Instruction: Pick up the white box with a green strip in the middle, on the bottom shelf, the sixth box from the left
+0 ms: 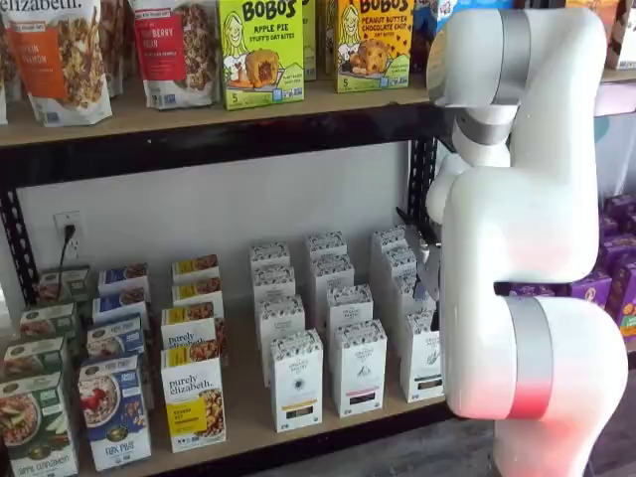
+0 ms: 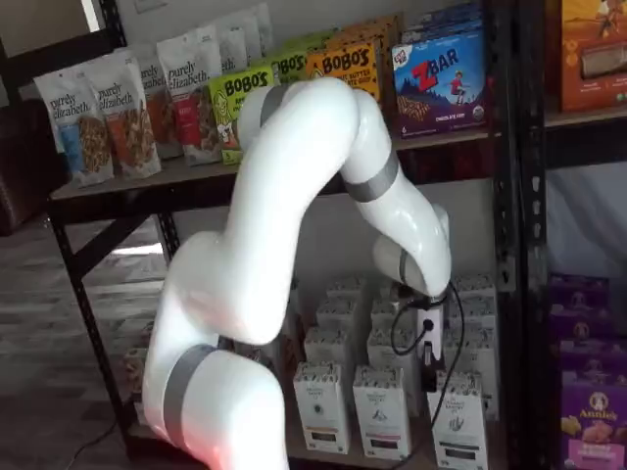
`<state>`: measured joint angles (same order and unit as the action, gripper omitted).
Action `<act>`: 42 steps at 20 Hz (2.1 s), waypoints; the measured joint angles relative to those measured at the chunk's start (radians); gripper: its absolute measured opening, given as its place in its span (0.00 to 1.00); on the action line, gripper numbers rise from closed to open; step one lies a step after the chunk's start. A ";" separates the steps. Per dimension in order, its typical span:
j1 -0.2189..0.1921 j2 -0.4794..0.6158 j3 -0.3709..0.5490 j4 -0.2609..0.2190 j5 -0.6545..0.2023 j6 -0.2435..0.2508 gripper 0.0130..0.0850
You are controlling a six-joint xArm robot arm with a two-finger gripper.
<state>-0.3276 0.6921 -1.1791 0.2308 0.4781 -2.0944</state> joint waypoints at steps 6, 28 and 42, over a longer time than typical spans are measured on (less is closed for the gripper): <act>0.013 0.037 -0.058 -0.064 0.041 0.071 1.00; -0.027 0.296 -0.357 -0.144 0.069 0.102 1.00; -0.015 0.401 -0.435 -0.299 0.020 0.247 1.00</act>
<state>-0.3426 1.0935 -1.6142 -0.0686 0.4984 -1.8473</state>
